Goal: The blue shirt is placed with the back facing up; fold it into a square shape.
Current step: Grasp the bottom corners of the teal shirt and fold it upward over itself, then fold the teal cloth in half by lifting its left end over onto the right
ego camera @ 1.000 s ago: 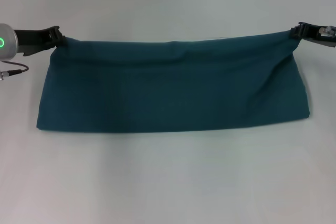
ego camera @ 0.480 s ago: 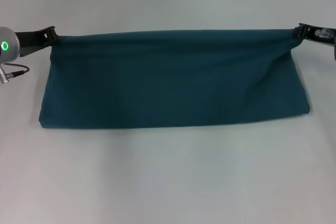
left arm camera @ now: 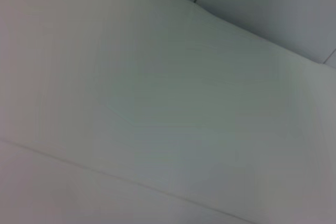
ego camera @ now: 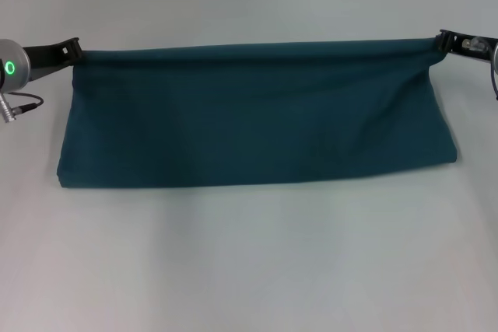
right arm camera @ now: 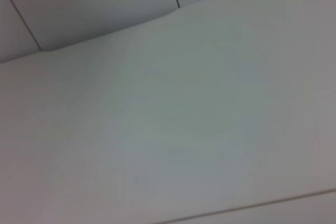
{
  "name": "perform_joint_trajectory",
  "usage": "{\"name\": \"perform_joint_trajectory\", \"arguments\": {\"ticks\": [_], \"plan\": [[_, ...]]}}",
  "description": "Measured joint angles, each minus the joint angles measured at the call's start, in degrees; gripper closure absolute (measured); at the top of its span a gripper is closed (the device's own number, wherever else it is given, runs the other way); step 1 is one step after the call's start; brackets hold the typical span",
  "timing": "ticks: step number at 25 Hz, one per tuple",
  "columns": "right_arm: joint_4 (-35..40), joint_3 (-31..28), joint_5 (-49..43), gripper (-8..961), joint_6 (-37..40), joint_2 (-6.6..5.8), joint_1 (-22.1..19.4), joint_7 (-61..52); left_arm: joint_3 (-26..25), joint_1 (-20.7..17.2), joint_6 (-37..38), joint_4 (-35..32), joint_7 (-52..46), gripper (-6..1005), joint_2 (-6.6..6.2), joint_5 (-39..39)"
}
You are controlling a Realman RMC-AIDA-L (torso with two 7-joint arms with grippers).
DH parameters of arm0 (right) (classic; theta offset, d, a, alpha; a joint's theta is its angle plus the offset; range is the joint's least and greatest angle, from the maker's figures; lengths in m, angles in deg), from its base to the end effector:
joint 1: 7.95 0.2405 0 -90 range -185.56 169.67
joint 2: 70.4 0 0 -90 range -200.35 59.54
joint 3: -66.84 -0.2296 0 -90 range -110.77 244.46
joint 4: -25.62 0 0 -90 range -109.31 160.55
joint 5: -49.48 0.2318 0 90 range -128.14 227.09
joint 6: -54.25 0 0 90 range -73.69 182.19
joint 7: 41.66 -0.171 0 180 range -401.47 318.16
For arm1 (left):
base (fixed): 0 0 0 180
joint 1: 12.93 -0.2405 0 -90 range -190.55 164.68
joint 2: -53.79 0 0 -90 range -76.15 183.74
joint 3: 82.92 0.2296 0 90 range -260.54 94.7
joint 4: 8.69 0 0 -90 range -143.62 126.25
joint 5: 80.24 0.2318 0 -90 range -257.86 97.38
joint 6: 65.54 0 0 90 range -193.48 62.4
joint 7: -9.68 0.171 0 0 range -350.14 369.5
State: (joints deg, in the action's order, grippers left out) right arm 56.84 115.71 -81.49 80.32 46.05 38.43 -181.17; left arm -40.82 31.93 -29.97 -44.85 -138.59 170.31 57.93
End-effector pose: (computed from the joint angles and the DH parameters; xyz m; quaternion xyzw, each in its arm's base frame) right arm 0.2669 0.5063 0.0346 -0.6912 0.5234 0.1692 0.4687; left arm -0.2766 0.4951 0.0505 -0.6623 -0.5817 -0.1839 0.4350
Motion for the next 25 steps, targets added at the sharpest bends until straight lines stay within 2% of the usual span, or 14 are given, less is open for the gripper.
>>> {"name": "perform_joint_trajectory", "arguments": {"ticks": [9,11,16,21,25], "plan": [[-0.06,1.05,0.01,739,-0.12,-0.14,0.52,0.35,-0.08,1.09,-2.54,1.56,2.69,996,0.03,0.02],[-0.32,2.34,0.01,737,-0.35,-0.51,0.6,0.38,-0.25,1.31,-3.02,2.27,2.69,996,-0.08,0.07],[-2.09,3.38,0.01,730,-1.22,-2.14,1.69,0.32,-1.05,1.23,-3.82,2.47,2.39,889,0.04,-0.36],[-1.41,1.42,0.4,484,4.01,-4.6,1.6,-0.23,-1.43,0.28,-2.59,1.37,0.81,715,0.0,-0.57],[4.11,-4.96,4.44,407,16.67,-4.97,-1.7,2.18,-1.51,-3.33,1.98,-3.16,0.7,580,0.4,-5.39]]}}
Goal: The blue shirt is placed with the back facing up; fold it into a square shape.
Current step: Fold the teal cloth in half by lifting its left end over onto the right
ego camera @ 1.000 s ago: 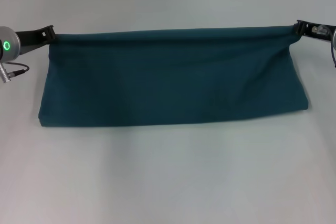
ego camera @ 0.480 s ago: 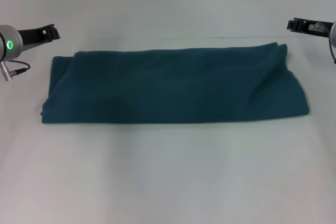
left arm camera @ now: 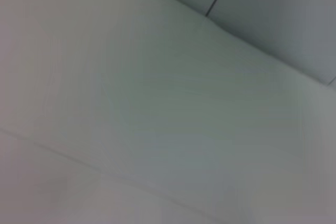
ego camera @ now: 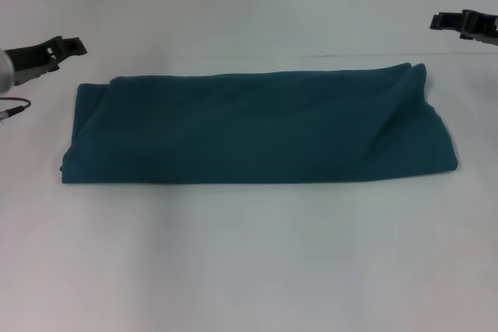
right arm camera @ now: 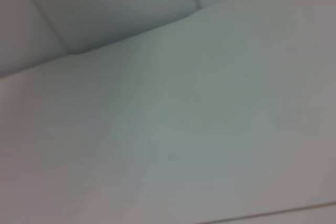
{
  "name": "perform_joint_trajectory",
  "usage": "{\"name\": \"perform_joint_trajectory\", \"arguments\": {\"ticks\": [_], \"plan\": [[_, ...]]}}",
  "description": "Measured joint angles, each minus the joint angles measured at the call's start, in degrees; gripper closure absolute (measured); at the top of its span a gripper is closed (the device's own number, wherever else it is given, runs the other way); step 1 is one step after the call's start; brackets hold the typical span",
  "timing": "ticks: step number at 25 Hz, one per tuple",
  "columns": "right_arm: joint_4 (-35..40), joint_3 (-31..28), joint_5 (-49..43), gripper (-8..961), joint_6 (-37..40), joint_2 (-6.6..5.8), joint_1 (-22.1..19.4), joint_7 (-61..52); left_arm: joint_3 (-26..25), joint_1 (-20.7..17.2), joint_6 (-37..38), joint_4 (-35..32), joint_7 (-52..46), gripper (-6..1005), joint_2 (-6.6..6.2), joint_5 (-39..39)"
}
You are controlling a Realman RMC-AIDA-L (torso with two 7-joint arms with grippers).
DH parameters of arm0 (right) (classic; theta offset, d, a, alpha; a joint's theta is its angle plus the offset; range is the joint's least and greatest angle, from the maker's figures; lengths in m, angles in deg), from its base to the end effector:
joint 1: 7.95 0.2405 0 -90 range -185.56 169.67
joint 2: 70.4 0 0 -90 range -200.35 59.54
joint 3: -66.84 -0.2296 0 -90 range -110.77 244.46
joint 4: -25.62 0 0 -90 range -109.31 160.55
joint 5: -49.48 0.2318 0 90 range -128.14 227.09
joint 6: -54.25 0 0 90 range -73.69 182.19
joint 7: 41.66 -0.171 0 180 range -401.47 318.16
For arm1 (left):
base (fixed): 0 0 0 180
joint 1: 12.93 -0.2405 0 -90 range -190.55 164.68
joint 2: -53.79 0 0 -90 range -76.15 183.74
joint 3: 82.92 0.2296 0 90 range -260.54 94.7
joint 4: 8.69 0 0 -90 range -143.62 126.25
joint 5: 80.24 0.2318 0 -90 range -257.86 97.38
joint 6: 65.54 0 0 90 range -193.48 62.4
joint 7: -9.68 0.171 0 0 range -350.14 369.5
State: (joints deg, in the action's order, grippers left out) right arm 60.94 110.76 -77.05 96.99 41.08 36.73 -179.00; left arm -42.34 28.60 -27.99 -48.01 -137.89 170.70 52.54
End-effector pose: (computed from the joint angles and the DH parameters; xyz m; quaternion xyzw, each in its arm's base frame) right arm 0.2621 0.5002 0.0755 -0.7120 0.5383 0.2013 0.4035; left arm -0.2866 0.4861 0.0639 -0.6349 -0.6026 -0.2256 0.4277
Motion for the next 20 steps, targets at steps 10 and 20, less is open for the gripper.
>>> {"name": "perform_joint_trajectory", "arguments": {"ticks": [10,20], "plan": [[3.22,-6.33,23.82,193,30.33,0.25,-14.25,12.27,-1.61,-11.58,20.79,-4.57,5.61,247,-0.29,-21.53],[1.83,-7.85,24.47,113,38.06,0.05,-19.19,13.1,-12.56,-17.27,36.14,0.19,1.68,218,-0.12,-22.49]]}}
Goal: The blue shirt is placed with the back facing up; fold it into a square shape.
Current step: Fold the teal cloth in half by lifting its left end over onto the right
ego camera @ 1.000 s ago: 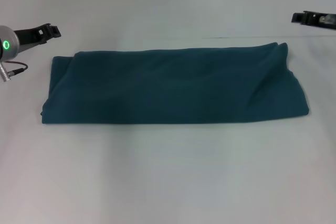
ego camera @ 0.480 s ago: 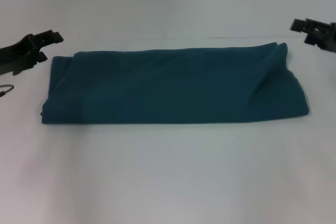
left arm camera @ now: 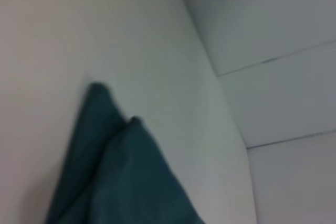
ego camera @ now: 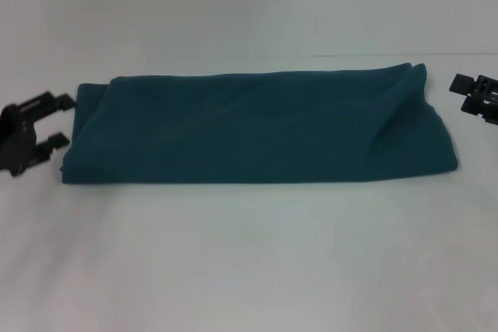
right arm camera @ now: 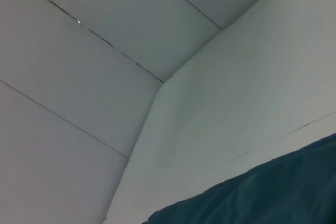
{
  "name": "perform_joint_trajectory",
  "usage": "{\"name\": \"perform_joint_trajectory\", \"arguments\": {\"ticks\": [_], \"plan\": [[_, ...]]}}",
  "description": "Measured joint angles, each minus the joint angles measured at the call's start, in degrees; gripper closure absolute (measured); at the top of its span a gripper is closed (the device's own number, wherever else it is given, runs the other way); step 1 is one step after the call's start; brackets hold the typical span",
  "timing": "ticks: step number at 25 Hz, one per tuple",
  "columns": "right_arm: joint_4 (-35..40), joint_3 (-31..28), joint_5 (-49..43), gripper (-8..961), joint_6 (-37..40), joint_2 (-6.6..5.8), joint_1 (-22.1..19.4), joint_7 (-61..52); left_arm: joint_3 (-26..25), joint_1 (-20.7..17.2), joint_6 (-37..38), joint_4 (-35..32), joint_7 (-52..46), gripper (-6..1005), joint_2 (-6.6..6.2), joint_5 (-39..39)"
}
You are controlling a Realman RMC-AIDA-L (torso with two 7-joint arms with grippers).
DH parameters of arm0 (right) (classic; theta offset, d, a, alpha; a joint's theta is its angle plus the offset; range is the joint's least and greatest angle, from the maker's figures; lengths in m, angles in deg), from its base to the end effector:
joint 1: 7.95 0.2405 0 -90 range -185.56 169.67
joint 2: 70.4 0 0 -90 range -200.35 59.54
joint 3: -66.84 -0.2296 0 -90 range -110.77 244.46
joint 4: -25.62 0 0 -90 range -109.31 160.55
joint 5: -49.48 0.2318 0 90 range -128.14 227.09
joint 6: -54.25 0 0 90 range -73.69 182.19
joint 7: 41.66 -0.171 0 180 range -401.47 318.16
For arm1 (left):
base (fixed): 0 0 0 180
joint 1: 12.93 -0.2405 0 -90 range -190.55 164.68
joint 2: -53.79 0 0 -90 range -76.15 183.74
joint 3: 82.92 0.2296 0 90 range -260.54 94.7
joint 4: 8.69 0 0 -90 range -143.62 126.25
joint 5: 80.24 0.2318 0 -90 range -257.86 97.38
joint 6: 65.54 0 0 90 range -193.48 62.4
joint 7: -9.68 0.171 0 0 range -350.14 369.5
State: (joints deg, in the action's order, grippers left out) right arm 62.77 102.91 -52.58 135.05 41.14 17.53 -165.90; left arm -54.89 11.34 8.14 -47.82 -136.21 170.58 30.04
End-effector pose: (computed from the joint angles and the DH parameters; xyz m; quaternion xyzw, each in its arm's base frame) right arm 0.2964 0.3728 0.0787 -0.7126 0.5730 0.3634 0.1784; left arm -0.3296 0.3660 0.0628 -0.5348 -0.7288 -0.3911 0.1732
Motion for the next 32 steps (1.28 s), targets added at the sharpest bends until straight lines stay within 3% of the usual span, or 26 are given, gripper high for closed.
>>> {"name": "perform_joint_trajectory", "arguments": {"ticks": [10,22,32], "plan": [[-0.07,-0.38,0.08,114,-1.11,-0.1,0.6,0.33,-1.7,-2.18,-4.92,4.8,-4.48,218,0.97,0.26],[-0.86,-0.43,0.25,115,-1.3,-0.14,0.21,0.38,-1.7,-1.88,-11.3,7.31,-6.89,219,1.08,0.31],[-0.9,-0.48,0.51,116,-1.3,-0.19,0.18,0.18,-1.25,-1.5,-12.35,8.16,-6.95,219,1.07,0.32]]}}
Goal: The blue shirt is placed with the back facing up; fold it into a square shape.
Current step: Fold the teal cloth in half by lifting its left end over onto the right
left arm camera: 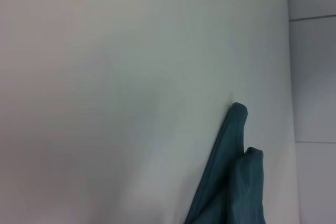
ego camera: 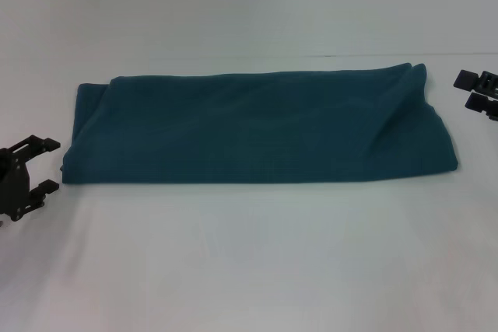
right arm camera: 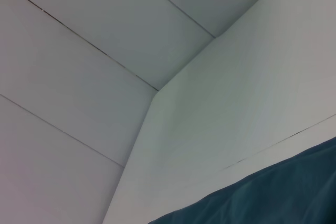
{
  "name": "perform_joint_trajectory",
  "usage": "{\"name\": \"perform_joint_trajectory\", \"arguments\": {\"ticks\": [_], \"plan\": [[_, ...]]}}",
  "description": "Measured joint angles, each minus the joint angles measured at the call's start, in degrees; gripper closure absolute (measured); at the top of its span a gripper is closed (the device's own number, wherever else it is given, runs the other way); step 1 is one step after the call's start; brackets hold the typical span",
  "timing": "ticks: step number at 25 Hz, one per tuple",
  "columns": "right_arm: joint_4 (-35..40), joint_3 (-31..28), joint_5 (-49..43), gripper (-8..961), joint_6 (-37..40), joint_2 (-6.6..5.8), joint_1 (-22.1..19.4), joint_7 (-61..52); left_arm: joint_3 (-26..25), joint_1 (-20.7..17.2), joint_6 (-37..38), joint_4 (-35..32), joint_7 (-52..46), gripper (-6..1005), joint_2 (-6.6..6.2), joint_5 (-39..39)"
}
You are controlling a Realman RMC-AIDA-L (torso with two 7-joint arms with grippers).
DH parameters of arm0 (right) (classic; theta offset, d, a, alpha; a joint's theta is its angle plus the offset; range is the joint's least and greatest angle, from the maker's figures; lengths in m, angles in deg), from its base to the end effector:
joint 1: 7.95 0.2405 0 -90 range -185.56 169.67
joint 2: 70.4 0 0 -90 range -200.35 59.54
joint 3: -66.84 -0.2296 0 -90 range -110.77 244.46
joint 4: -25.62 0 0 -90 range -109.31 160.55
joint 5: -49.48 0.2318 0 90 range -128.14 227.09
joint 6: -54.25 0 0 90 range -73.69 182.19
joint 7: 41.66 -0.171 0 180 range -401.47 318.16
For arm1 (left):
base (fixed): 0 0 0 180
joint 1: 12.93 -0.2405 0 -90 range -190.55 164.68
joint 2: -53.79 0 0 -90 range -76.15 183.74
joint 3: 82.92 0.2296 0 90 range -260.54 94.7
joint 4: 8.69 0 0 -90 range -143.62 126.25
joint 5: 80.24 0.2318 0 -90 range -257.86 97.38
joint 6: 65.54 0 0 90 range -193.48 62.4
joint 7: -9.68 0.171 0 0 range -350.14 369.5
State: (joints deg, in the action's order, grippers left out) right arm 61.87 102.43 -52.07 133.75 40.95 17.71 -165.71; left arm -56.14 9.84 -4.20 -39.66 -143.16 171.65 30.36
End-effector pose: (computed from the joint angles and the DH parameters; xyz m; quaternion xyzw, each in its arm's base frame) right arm 0.2999 0.3756 0.0804 -0.7038 0.5770 0.3692 0.1879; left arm -0.3773 0.3511 0.0305 -0.3867 -0.8089 -0.3952 0.1999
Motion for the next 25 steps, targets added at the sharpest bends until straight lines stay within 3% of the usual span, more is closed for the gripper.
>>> {"name": "perform_joint_trajectory", "arguments": {"ticks": [25], "plan": [[0.05,-1.49,-0.15,118,0.49,0.27,-0.17,-0.13,0.21,1.6,-1.27,1.54,-0.68,218,-0.04,1.71]]}}
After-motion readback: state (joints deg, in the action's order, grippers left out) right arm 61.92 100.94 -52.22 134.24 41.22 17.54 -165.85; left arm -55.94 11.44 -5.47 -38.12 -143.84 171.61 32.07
